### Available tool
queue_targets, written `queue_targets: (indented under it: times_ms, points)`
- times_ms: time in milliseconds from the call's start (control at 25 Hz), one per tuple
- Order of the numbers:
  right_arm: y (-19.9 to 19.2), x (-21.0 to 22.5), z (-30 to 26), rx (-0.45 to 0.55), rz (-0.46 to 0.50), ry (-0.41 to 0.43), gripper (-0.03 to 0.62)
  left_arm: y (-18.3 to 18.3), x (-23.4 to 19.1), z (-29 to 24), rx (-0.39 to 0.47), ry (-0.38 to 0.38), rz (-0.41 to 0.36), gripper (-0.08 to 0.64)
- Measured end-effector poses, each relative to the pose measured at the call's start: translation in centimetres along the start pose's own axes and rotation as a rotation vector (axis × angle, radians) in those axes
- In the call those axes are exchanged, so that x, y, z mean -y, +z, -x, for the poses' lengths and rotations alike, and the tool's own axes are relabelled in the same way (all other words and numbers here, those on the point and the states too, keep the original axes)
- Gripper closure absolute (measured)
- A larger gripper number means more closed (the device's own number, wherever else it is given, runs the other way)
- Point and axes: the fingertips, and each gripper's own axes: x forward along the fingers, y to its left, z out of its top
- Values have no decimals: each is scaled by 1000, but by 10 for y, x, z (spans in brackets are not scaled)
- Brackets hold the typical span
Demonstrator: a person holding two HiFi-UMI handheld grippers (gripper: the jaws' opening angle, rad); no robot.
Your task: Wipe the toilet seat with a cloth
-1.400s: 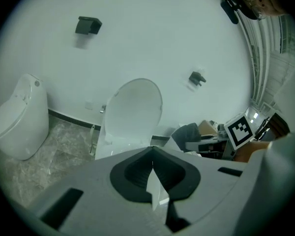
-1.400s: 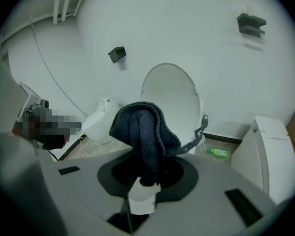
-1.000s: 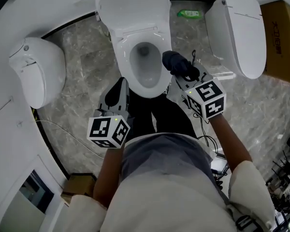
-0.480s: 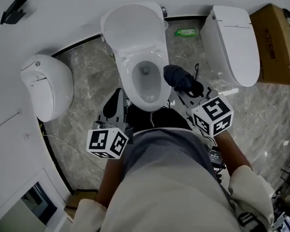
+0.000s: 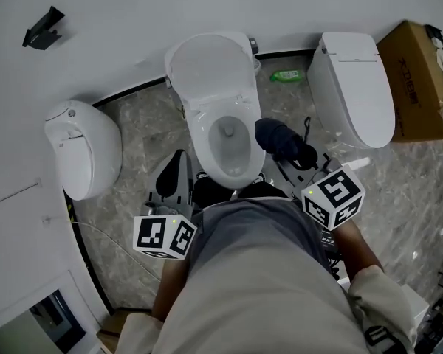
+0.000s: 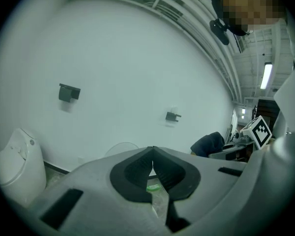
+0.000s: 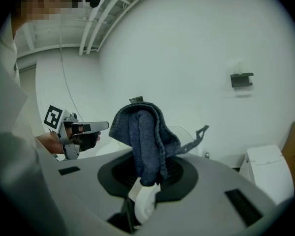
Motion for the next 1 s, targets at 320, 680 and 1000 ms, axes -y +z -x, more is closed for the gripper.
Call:
queue_targets:
  times_ms: [320,680,1000]
  points:
    - [2,-12,14,32,-27,21,524,1,7,10,5,-16,-17,551]
    - [-5,-10,24,8,-16,22,524,-5,15,12,-22,-18,-15,551]
    - [-15,-4,29,-11,-28,8,524,-16,27,7,-47,-45,-20,551]
